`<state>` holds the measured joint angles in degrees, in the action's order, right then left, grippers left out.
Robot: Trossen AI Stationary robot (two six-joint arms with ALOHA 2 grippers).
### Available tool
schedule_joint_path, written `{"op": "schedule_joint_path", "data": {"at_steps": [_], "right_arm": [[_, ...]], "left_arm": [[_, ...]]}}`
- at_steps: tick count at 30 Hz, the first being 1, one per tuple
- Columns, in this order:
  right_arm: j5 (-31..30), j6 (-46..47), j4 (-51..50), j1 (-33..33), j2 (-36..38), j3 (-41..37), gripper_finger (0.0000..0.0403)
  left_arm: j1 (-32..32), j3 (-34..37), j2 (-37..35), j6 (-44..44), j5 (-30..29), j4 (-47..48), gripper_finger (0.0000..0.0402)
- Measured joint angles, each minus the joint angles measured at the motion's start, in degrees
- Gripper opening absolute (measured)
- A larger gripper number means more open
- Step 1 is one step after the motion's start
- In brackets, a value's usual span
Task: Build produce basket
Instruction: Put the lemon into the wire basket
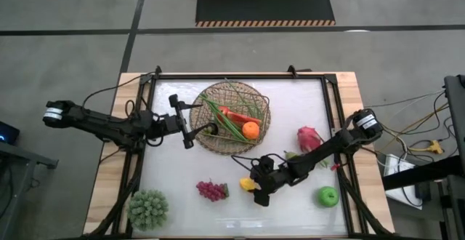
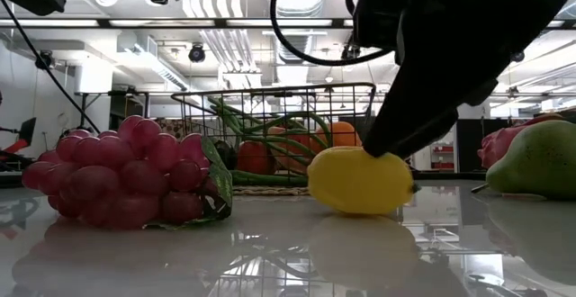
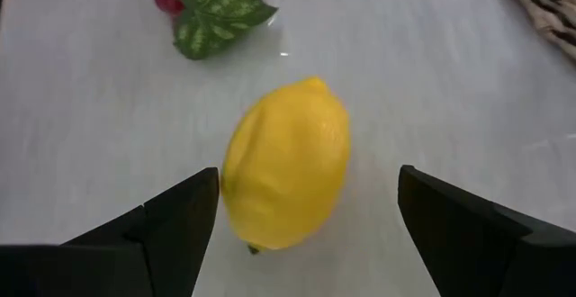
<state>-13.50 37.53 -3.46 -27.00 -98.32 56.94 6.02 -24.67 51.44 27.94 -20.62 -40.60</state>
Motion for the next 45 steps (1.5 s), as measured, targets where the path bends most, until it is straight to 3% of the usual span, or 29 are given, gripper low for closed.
{"op": "schedule_joint_path", "data": {"at_steps": [12, 22, 28, 37, 45], "right_arm": [[-0.6, -1.8, 5.9, 0.0, 0.0, -3.0, 0.0319], [-0.2, -2.1, 5.9, 0.0, 0.0, -3.0, 0.0199], [0.0, -2.0, 5.9, 0.0, 0.0, -2.5, 0.0154], [2.8, -4.5, 3.9, 0.0, 0.9, 2.0, 0.0148], [3.0, -12.0, -12.3, 1.7, 5.4, 13.7, 0.0148]], "left_arm": [[0.0, 0.3, 0.0, 0.0, 0.0, 0.0, 0.0306], [0.0, 0.4, 0.0, 0.0, 0.0, -0.1, 0.0306], [0.0, 0.5, 0.0, 0.0, 0.0, -0.1, 0.0306], [0.0, 0.7, 0.0, -0.4, 0.0, -0.1, 0.0306], [0.0, 0.7, 0.0, -0.5, 0.0, -0.1, 0.0306]]}}
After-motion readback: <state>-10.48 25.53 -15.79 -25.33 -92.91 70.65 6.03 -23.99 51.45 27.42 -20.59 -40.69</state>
